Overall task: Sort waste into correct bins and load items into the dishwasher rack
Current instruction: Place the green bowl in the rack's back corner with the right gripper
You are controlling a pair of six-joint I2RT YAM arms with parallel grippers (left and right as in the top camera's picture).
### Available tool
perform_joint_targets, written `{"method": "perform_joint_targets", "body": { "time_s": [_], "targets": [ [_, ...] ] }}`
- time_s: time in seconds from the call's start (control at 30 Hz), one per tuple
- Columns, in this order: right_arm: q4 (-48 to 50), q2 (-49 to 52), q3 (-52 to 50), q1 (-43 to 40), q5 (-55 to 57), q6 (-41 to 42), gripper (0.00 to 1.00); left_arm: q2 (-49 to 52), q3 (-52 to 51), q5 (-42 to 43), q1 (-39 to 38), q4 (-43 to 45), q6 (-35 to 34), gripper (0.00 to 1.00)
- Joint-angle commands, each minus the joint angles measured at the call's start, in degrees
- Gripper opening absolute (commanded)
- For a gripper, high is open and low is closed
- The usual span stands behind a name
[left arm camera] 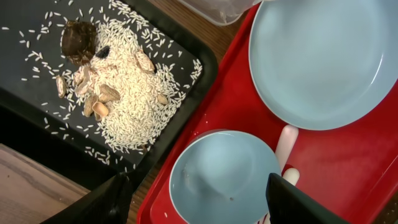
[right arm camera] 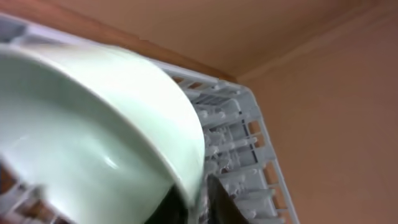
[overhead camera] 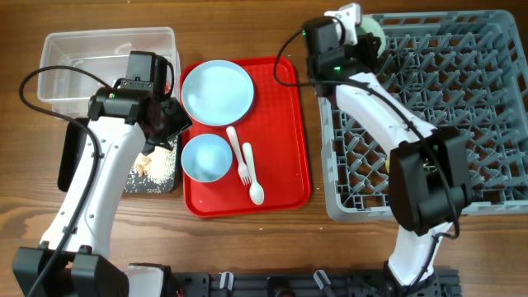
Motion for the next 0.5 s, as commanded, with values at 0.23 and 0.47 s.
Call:
{"method": "perform_joint_targets", "body": {
  "time_s": [0.23,0.47],
  "targets": [
    [-13.14,-2.99,-0.87,3.76,-11.06,10.51,0.61,-0.52,0.42,-1.18,0.24,0.59,-0.92,0.71],
    [-18.47,-14.03,-0.44,3.65,-26.60,10.25,0.73,-0.55,0.42,-1.55,0.66,-1.46,-0.72,0.73]
  ]
}}
